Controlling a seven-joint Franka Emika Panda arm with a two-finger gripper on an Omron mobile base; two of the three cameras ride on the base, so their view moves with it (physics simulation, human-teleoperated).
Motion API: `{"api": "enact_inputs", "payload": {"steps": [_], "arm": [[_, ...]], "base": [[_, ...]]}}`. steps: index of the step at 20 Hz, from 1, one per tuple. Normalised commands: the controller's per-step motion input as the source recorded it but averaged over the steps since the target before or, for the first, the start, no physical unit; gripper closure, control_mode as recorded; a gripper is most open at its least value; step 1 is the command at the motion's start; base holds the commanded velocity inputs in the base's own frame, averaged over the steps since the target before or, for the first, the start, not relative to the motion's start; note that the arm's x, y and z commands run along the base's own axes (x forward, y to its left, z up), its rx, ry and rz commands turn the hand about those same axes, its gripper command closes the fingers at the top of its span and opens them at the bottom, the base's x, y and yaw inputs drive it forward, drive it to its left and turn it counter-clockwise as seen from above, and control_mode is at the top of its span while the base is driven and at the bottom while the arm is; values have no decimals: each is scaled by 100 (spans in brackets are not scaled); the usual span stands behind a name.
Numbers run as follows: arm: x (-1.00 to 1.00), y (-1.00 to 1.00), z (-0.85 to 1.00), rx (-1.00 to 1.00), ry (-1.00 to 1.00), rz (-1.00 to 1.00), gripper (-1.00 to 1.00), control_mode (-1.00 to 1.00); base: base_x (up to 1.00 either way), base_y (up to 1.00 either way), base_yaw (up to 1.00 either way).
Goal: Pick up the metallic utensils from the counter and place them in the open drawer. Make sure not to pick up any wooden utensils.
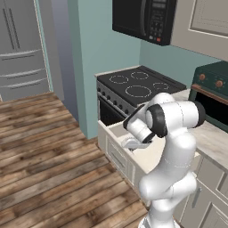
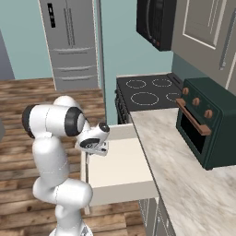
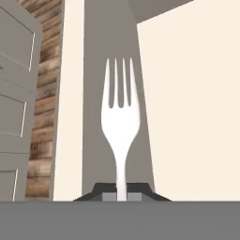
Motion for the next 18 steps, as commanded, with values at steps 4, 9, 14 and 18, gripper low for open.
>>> {"api": "enact_inputs", "payload": {"steps": [4, 9, 14, 18], "arm": [[-19, 33, 44, 0, 0, 0, 100, -100], [10, 6, 40, -1, 0, 0, 100, -100], [24, -39, 48, -2, 0, 1, 100, -100], [6, -49, 11, -5, 0, 1, 100, -100]], "base": [[0, 0, 0], [0, 0, 0], [0, 0, 0], [0, 0, 0]]}}
